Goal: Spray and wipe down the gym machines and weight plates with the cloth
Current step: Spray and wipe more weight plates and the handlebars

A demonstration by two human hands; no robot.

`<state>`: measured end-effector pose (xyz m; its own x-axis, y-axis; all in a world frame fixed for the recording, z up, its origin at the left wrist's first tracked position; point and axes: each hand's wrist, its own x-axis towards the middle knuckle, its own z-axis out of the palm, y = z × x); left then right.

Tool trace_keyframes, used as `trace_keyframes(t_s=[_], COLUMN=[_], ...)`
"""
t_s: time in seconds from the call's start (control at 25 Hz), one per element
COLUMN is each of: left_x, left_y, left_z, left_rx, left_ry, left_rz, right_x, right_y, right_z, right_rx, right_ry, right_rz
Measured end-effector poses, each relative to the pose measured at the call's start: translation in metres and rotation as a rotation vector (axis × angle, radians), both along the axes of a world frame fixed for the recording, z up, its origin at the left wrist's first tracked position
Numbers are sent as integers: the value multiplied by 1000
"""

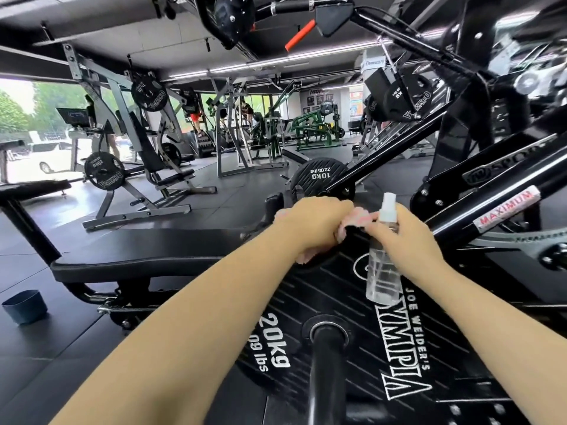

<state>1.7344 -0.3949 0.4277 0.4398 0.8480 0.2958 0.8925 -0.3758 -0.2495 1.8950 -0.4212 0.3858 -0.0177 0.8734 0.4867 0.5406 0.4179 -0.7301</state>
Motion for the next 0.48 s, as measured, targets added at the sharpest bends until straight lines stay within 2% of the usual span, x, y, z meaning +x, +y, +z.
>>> trace_keyframes(t_s=[0.24, 0.48], left_x=[7, -47], left_y=[5, -15], left_z=[-3, -17], left_rx=[39, 34], left_ry=[-41, -160], left_rz=[63, 225], right_x=[-10, -6], right_y=[12, 12], right_z=[6, 4], right_rx=[-128, -95], right_ry=[141, 128], right_rz=[-23, -25])
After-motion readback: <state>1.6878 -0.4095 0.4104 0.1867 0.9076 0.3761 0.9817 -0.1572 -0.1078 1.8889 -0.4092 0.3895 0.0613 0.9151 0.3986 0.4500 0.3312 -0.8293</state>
